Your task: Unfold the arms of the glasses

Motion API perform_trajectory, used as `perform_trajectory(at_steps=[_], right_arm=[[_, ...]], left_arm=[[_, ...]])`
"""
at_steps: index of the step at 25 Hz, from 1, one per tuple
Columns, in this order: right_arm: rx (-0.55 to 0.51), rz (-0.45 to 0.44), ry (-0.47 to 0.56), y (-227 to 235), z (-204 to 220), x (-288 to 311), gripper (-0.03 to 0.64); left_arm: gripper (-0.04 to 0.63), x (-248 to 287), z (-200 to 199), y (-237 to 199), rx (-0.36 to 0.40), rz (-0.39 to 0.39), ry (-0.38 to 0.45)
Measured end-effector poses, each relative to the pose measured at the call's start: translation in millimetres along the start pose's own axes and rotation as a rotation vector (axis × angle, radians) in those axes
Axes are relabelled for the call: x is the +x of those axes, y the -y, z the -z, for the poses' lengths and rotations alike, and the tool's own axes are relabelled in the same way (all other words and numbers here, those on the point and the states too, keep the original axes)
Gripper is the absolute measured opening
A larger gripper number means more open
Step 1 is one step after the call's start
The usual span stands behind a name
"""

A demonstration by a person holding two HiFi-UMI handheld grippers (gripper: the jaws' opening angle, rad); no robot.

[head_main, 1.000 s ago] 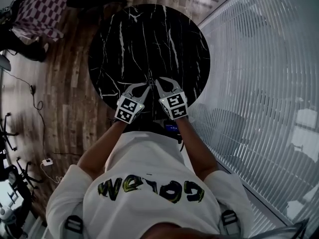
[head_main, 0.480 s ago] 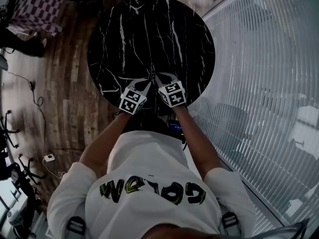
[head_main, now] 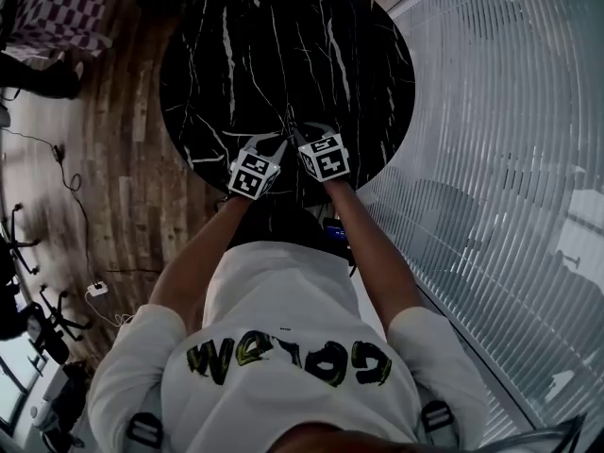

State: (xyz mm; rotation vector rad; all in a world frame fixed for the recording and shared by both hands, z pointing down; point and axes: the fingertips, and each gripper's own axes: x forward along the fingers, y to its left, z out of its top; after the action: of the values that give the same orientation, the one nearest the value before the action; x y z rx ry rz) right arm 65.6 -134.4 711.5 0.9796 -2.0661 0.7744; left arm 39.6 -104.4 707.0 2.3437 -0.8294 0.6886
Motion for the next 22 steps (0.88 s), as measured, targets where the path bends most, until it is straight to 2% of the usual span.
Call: perform_trajectory(at_steps=[7, 13, 22], right_arm=[[0.025, -0.003, -0.036, 4.5, 15.0, 16.9, 0.081], [0.035, -0.008, -0.061, 2.7, 22.9, 25.3, 0.086], [0.030, -0.006, -0.091, 3.6, 30.0, 36.2, 0.086]], left_arm=[[0.064, 18.0, 21.6, -5.1, -0.010, -0.016, -0.047], [0.075, 25.1, 36.9, -11.0, -0.016, -0.047, -0.090], [0.075, 34.5, 49.0, -14.4, -0.005, -0.051, -0.127]])
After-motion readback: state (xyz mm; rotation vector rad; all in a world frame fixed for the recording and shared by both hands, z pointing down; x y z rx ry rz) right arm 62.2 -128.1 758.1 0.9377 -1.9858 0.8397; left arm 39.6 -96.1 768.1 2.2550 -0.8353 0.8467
